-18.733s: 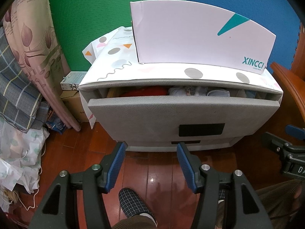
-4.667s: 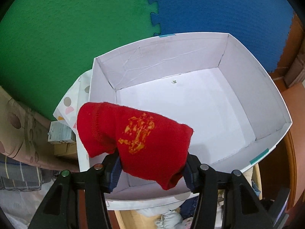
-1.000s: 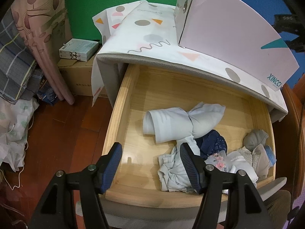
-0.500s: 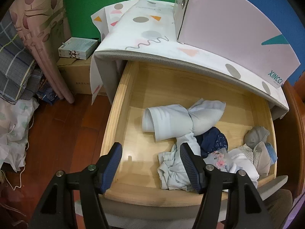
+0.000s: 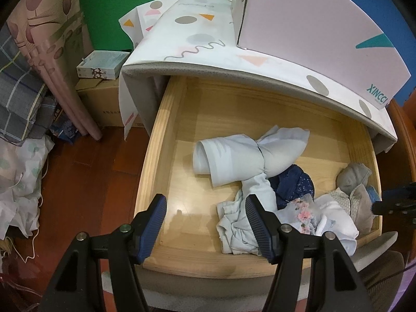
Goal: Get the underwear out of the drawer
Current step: 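Open the right tool over the box and return it above the drawer, then lower the right tool and grasp the grey mesh-patterned garment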
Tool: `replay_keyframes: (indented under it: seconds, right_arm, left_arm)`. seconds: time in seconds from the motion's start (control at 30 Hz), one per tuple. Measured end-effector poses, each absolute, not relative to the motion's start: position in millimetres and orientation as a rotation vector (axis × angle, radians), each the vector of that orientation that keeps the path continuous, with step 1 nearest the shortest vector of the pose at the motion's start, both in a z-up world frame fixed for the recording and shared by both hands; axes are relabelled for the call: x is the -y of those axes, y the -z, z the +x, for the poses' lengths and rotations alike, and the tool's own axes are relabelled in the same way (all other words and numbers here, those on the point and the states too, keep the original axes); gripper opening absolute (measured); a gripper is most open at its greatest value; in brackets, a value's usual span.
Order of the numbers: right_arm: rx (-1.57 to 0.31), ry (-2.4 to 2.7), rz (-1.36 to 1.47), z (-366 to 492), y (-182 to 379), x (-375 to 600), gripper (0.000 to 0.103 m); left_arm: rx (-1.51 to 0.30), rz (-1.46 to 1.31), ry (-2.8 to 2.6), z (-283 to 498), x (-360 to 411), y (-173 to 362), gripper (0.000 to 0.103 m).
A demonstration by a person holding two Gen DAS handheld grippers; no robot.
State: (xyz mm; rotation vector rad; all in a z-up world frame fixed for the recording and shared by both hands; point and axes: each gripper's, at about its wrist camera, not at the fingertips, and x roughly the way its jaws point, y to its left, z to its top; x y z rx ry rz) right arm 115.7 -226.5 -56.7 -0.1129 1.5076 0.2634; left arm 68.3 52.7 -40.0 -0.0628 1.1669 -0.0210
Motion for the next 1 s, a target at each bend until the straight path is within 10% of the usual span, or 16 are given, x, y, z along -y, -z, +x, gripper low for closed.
replay_keyframes:
  seconds: [1.0]
  right_arm:
    - [-1.647,-0.291,-0.2,153,149,207,0.069]
  left_arm:
    - [-1.18,-0.05,0.037,69,-47,42,0.065]
